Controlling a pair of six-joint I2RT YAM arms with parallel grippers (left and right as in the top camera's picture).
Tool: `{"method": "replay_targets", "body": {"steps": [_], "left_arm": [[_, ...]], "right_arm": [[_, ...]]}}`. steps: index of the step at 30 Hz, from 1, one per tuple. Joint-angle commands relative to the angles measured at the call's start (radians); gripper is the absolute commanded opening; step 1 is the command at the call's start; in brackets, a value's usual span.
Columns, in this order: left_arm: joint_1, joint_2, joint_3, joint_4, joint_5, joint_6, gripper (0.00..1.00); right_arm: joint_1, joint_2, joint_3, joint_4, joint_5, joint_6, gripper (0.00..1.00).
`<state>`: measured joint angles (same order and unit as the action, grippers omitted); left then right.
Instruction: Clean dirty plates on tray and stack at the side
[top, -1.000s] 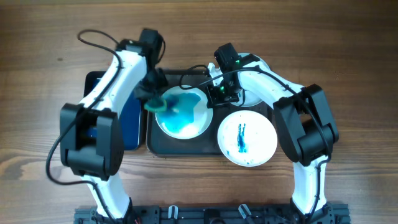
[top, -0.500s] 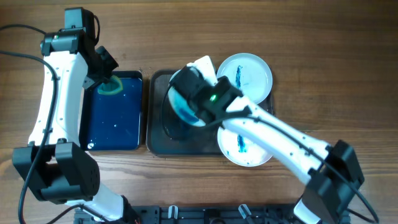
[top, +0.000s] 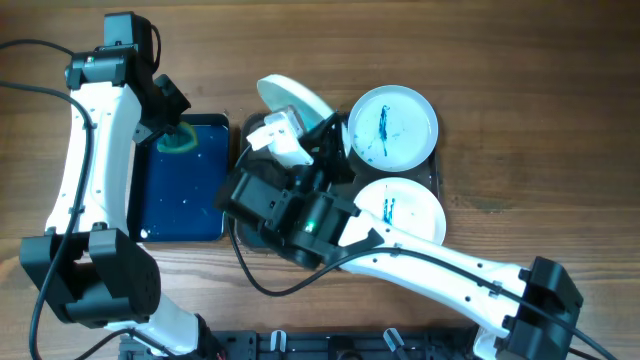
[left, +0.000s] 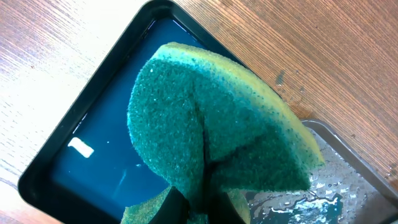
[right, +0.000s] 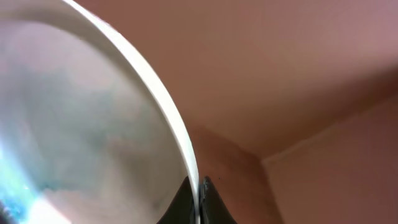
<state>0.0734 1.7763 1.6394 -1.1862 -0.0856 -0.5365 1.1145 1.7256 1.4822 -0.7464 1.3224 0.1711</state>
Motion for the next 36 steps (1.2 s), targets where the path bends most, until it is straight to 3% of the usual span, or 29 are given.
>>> {"method": "replay_targets", "body": {"steps": [1, 3, 5, 7, 12, 13, 14, 16, 17, 19, 23, 28, 31, 32, 34, 36], "left_arm": [[0.001, -0.014, 0.016, -0.008, -0.002, 0.008, 0.04], [0.001, -0.014, 0.016, -0.012, 0.002, 0.008, 0.04], [0.001, -0.014, 0.016, -0.012, 0.002, 0.008, 0.04], [0.001, -0.014, 0.016, -0.011, 0.002, 0.008, 0.04], [0.001, -0.014, 0.016, -0.015, 0.002, 0.008, 0.04], [0.001, -0.014, 0.016, -0.015, 0.003, 0.008, 0.04], [0.001, -0.014, 0.016, -0.013, 0.007, 0.008, 0.04], [0.001, -0.014, 0.016, -0.009, 0.029, 0.008, 0.04], [0.001, -0.014, 0.016, -0.009, 0.046, 0.008, 0.04], [0.0, -0.014, 0.016, -0.011, 0.051, 0.008, 0.04], [0.0, -0.013, 0.016, -0.011, 0.051, 0.008, 0.04], [0.0, -0.013, 0.016, -0.011, 0.051, 0.008, 0.04], [-0.022, -0.013, 0.016, -0.008, 0.051, 0.005, 0.04], [-0.035, -0.012, 0.015, -0.007, 0.051, 0.004, 0.04], [-0.084, -0.003, 0.014, -0.009, 0.051, -0.003, 0.04], [-0.132, 0.016, 0.013, -0.012, 0.052, -0.035, 0.04]], "right_arm": [[-0.124, -0.025, 0.01, -0.077, -0.615, 0.111, 0.04], [-0.309, -0.015, -0.001, -0.122, -1.125, 0.255, 0.04], [-0.445, 0.026, -0.029, -0.121, -1.382, 0.348, 0.04], [-0.533, 0.119, -0.037, -0.079, -1.482, 0.393, 0.04], [-0.569, 0.299, -0.037, -0.063, -1.616, 0.514, 0.05], [-0.579, 0.299, -0.037, -0.063, -1.625, 0.512, 0.08], [-0.584, 0.299, -0.035, -0.064, -1.635, 0.505, 0.31], [-0.586, 0.298, -0.029, -0.061, -1.662, 0.446, 0.49], [-0.588, 0.298, -0.01, -0.064, -1.684, 0.333, 0.57], [-0.612, 0.298, 0.029, -0.056, -1.683, 0.058, 0.61], [-0.637, 0.356, 0.029, 0.008, -1.668, -0.233, 0.58], [-0.637, 0.439, 0.028, 0.016, -1.672, -0.184, 0.06], [-0.637, 0.439, 0.028, 0.02, -1.651, -0.161, 0.04], [-0.637, 0.438, 0.029, 0.016, -1.618, -0.108, 0.04], [-0.637, 0.429, 0.029, -0.036, -1.455, 0.152, 0.04], [-0.637, 0.409, 0.029, -0.097, -1.362, 0.325, 0.04]]}}
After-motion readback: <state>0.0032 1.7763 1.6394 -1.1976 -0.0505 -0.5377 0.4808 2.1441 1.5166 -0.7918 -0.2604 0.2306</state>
